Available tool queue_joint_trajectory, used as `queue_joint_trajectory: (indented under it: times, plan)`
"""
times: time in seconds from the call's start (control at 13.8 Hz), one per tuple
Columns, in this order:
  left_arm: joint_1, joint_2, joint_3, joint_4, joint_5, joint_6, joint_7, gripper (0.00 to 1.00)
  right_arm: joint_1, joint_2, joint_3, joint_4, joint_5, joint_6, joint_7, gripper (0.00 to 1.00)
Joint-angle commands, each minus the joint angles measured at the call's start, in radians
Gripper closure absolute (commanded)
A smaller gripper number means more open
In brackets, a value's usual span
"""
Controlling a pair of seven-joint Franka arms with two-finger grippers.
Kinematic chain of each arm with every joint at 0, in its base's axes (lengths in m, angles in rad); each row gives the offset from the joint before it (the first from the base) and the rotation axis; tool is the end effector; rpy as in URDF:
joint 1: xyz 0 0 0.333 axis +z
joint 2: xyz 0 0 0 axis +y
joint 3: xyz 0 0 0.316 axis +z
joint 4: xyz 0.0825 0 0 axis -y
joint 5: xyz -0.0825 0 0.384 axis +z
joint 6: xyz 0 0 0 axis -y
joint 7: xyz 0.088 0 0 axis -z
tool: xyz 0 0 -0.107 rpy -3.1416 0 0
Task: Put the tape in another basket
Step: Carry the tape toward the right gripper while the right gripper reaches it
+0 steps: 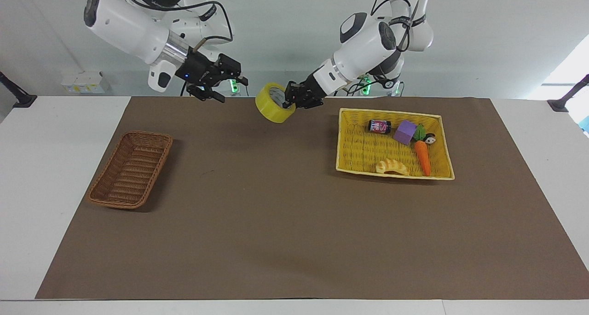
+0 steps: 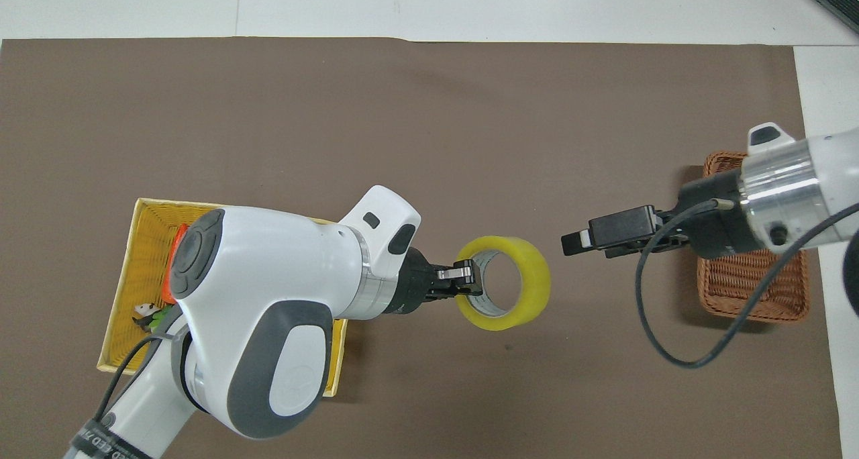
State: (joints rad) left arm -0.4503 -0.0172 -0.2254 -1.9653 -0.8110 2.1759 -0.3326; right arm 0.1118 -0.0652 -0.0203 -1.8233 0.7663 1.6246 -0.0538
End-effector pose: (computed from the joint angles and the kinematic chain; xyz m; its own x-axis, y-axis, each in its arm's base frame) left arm 0.4340 -0.3840 0.5119 0.9871 -0.0026 -0.1601 0.1043 -0.7486 0.6548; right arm 0.5240 0.1189 0.5736 0.9895 0.0925 -0.1110 -0.0096 -0.7245 -0.6893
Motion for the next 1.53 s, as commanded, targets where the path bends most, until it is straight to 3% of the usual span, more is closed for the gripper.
queue_joint_trajectory:
  times: [0.0,0.58,1.02,1.24,1.31,1.38,1.45]
  plan:
    - [-0.005,-0.035,0.012,0.006,-0.014,-0.079,0.047,1.0,0.012,-0.019,0.0,-0.092,0.126,0.057,-0.041,0.0]
    - [-0.039,-0.035,0.006,0.013,-0.011,0.005,0.041,1.0,0.002,-0.07,-0.001,-0.157,0.185,-0.041,-0.093,0.0]
    - [-0.041,-0.03,0.0,0.017,-0.017,0.031,0.032,1.0,0.0,-0.107,-0.004,-0.214,0.188,-0.028,-0.12,0.0]
    - [-0.041,-0.03,-0.006,0.017,-0.025,0.031,0.03,1.0,0.008,-0.107,-0.004,-0.214,0.188,-0.026,-0.106,0.16]
    - [-0.041,-0.03,-0.006,0.017,-0.027,0.033,0.03,1.0,0.011,-0.107,-0.004,-0.214,0.188,-0.02,-0.104,0.27]
    - [-0.041,-0.029,-0.006,0.019,-0.028,0.036,0.03,1.0,0.012,-0.105,-0.003,-0.212,0.188,-0.014,-0.103,0.53]
    - [-0.041,-0.027,-0.006,0.023,-0.031,0.036,0.029,1.0,0.014,-0.104,-0.004,-0.209,0.188,-0.012,-0.094,0.88]
